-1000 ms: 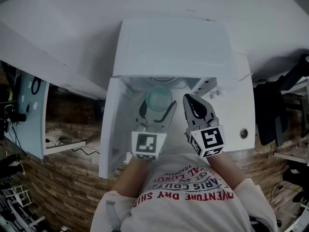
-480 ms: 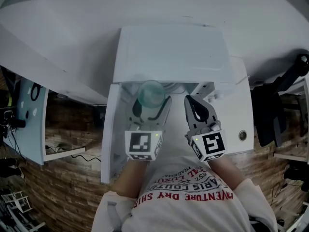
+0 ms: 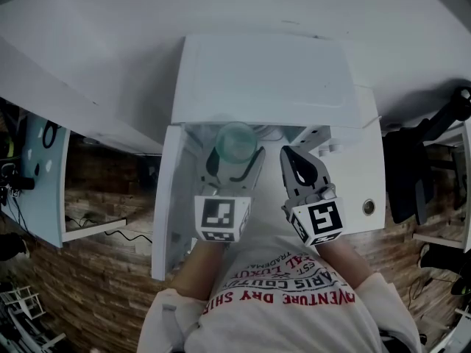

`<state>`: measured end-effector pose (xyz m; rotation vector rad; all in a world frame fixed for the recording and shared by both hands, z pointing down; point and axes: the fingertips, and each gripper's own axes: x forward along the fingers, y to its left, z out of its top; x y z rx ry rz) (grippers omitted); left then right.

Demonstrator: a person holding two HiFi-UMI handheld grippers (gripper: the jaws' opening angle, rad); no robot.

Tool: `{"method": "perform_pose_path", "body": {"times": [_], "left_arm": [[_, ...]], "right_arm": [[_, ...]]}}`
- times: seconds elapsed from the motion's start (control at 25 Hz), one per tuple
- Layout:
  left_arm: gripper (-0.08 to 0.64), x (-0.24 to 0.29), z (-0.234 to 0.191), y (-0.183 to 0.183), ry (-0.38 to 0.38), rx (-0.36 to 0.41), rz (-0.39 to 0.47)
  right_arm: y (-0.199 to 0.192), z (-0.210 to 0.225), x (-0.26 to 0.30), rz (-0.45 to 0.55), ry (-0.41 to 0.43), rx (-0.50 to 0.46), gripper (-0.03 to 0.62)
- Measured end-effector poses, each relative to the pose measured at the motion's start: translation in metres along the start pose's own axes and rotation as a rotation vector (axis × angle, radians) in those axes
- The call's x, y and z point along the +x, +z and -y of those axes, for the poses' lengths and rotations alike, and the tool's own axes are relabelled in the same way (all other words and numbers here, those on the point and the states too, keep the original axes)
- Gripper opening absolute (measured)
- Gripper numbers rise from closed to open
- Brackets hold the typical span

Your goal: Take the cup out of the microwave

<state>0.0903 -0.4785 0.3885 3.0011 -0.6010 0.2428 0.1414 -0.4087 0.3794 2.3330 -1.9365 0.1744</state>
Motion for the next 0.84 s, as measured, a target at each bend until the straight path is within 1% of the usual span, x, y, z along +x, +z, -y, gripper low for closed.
{"method": "perform_pose_path", "body": {"times": [0.32,0.64,0.84], "left_arm": [[0.359,0.006,0.002,-0.01,-0.023,-0.005,-0.032],[0.359,0.01,0.002,-0.019,-0.025,-0.021,-0.046],[0.359,0.015,0.006,-0.023,-0.033,-0.018,-0.052]], "right_arm": [[-0.009,0.005,0.008,-0.033,-0.025,0.001,0.005],[-0.014,0.006,0.011,-0.05,-0.018,0.0,0.005],[-0.018,0.009,0.012,-0.054,-0.016,0.012,0.005]]}}
